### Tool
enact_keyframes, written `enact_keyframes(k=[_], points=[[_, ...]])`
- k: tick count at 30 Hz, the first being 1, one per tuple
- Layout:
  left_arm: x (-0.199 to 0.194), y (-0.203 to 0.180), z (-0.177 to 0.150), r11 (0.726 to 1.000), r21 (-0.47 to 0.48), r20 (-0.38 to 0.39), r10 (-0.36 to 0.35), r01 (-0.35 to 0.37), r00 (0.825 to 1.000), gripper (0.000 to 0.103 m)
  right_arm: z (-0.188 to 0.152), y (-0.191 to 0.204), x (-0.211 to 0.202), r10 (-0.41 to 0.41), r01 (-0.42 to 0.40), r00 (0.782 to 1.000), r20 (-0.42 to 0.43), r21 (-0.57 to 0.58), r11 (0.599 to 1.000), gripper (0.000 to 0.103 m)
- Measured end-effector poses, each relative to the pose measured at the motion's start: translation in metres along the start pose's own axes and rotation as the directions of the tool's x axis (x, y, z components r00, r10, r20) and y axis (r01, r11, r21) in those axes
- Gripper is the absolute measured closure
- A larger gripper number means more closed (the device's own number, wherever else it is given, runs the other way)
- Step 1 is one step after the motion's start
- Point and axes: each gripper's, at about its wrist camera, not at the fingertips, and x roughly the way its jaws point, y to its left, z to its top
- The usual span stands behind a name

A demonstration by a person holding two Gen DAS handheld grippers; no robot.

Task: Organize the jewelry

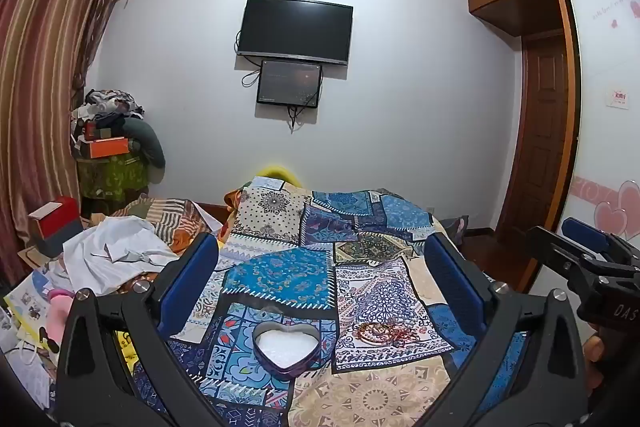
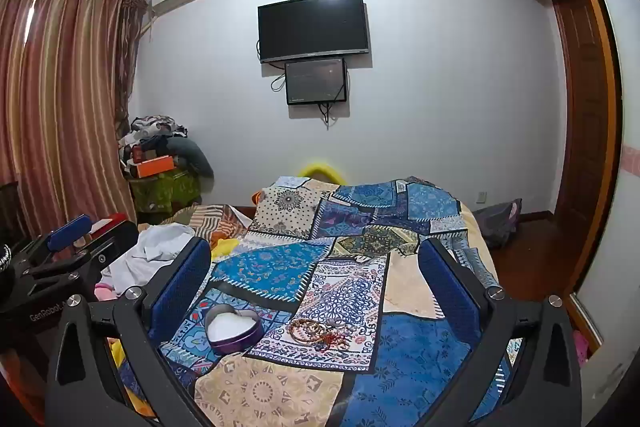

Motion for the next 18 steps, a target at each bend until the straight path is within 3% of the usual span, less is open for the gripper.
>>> enact_keyframes(k=[18], points=[[-0.0001,0.0029,-0.0007,1.000,0.002,0.001,0.001,-0.001,1.000,0.000,-0.0025,0.0005,0.0010,-0.001,0.001,1.000,-0.005,0.000,1.000,0.000]])
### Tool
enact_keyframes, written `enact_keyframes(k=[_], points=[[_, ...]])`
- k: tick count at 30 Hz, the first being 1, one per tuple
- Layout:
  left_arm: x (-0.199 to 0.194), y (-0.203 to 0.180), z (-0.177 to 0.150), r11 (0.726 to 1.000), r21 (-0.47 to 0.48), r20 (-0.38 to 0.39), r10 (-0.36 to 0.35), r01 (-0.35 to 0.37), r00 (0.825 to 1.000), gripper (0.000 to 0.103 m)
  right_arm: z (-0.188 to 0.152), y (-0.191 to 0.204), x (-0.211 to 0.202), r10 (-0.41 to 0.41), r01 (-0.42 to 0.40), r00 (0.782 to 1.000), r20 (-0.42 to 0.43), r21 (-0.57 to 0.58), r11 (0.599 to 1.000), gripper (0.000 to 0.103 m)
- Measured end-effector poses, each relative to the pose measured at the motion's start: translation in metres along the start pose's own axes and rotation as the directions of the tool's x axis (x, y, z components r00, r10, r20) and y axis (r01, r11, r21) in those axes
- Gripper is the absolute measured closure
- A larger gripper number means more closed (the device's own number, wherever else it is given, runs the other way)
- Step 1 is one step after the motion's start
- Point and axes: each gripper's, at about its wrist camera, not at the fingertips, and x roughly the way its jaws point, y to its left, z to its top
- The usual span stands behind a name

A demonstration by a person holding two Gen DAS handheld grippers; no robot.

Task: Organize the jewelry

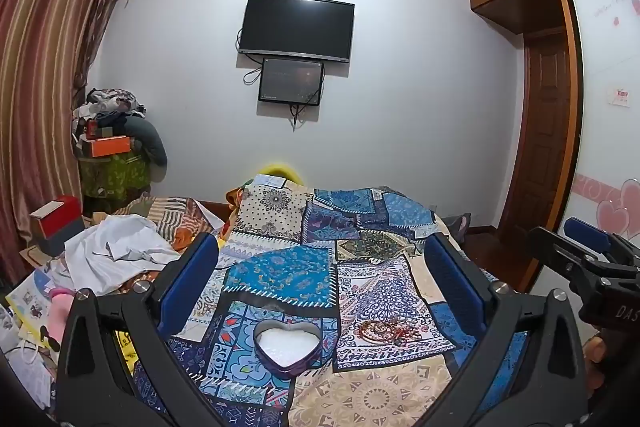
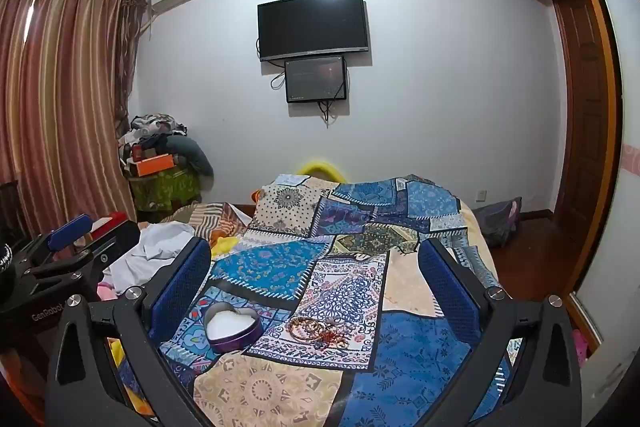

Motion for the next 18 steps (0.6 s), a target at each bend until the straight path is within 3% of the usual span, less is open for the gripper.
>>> enact_keyframes(k=[9,18], points=[[0.003,0.001,-0.003,1.000,0.000,-0.008,0.003,-0.003,1.000,0.000,-0.003,-0.007,0.007,-0.001,0.001,1.000,-0.029,0.012,1.000,0.000],[0.031,0.004,-0.010,1.000,0.003,-0.072,0.012,-0.012,0.997,0.000,-0.006,-0.016,0.026,-0.011,0.013,0.997,-0.083,0.018,1.000,0.000]])
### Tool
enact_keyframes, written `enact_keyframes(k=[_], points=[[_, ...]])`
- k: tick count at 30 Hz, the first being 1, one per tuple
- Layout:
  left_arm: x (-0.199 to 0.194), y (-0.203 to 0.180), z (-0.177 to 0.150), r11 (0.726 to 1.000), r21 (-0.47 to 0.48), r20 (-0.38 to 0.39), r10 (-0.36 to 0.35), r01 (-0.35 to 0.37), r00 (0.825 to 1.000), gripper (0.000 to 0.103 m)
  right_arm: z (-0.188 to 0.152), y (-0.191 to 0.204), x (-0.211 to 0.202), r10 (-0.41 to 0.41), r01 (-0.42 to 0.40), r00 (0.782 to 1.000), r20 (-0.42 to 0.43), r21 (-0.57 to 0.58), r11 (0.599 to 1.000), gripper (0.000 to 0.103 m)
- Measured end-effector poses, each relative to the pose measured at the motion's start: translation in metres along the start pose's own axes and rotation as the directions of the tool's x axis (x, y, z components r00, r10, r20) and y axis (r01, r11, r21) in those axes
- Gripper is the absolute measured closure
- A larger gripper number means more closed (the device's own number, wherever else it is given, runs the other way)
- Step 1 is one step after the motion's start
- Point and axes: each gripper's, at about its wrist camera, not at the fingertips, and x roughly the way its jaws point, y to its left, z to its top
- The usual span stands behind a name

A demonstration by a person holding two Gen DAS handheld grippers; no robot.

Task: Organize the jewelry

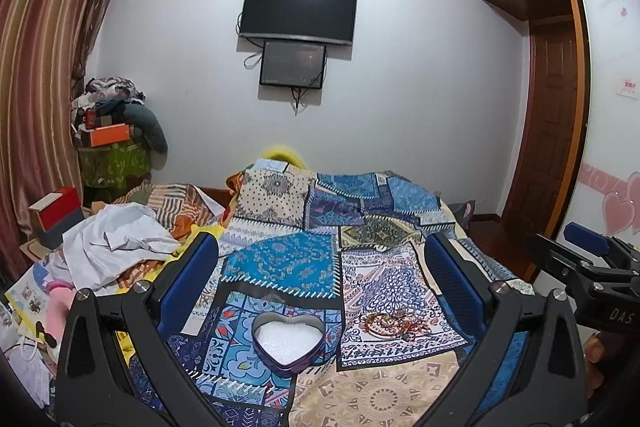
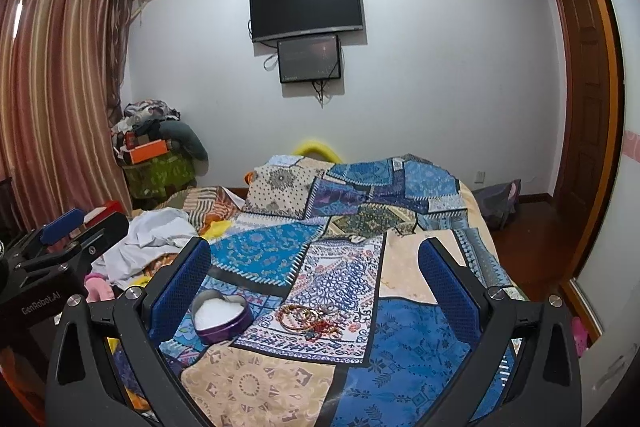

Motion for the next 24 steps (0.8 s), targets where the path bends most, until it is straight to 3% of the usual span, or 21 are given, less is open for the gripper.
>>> enact_keyframes(k=[10,17,24], points=[[0.061,-0.001,-0.021,0.999,0.028,-0.159,0.028,-0.024,0.987,0.000,-0.019,-0.023,0.043,-0.052,0.050,0.990,-0.128,-0.019,0.999,0.000],[0.113,0.000,-0.051,1.000,0.018,-0.321,0.010,-0.005,0.947,0.000,-0.037,-0.041,0.070,-0.088,0.084,0.970,-0.225,-0.027,0.996,0.000],[0.149,-0.008,-0.076,0.999,0.003,-0.422,-0.034,0.039,0.906,0.000,-0.052,-0.061,0.096,-0.088,0.084,0.948,-0.305,-0.026,0.996,0.000]])
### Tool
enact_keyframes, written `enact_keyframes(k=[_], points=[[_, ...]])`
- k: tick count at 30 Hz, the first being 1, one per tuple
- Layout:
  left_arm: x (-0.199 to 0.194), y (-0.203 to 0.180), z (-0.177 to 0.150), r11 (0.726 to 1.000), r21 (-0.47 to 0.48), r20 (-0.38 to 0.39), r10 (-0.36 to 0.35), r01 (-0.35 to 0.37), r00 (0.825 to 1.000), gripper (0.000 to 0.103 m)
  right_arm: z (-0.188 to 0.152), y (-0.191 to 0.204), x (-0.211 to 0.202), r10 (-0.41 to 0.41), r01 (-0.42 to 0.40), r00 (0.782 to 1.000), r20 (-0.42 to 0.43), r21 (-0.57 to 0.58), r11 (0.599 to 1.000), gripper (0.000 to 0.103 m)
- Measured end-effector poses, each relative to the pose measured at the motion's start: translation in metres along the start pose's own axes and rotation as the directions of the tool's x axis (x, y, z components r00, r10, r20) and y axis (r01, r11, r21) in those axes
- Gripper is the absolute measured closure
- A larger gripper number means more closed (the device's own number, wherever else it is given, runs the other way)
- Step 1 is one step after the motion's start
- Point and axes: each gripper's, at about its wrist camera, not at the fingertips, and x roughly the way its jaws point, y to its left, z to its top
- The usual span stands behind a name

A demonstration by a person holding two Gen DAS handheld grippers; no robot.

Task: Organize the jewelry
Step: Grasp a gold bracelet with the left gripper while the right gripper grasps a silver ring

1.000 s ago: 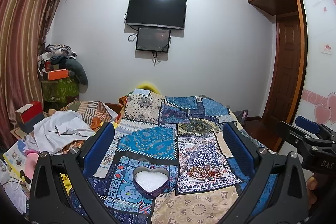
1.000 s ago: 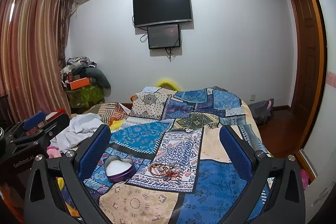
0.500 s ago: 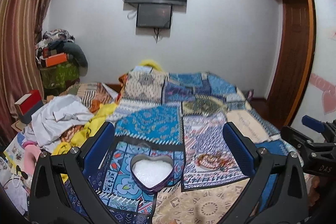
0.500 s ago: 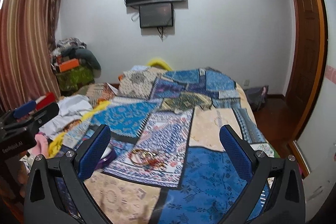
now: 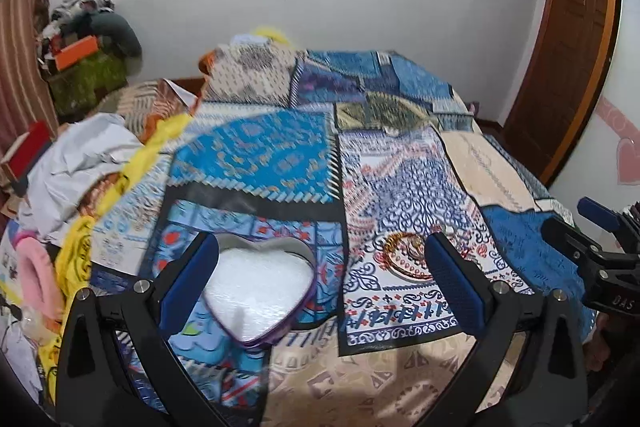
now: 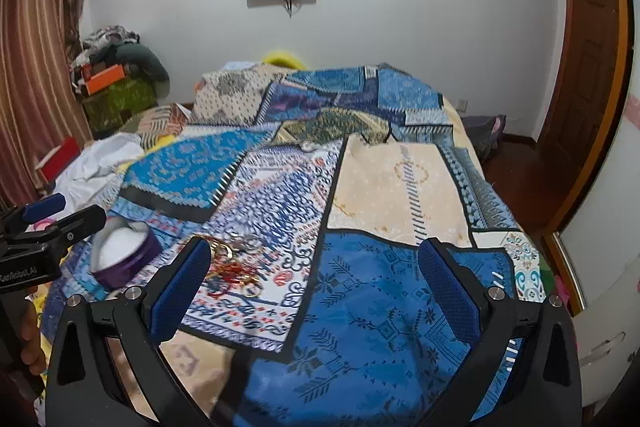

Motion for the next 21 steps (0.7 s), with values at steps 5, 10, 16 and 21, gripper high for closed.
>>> enact_keyframes(k=[5,10,16,21], points=[[0.020,-0.011,0.002,0.998,0.039,-0.030,-0.037,0.038,0.999,0.001,0.006,-0.004,0.023,0.038,-0.038,0.999,-0.036,-0.020,0.999,0.000],[0.040,-0.018,0.007,0.993,0.076,-0.077,-0.090,0.096,0.993,0.015,0.016,-0.001,0.046,0.102,-0.107,0.991,-0.089,-0.060,0.992,0.000],[0.062,-0.019,0.011,0.980,0.092,-0.163,-0.163,0.179,0.973,0.034,0.017,0.005,0.080,0.224,-0.244,0.948,-0.226,-0.067,0.967,0.001],[0.075,-0.023,0.009,0.966,0.112,-0.227,-0.203,0.233,0.952,0.053,0.018,0.010,0.097,0.282,-0.313,0.909,-0.306,-0.057,0.948,0.014]])
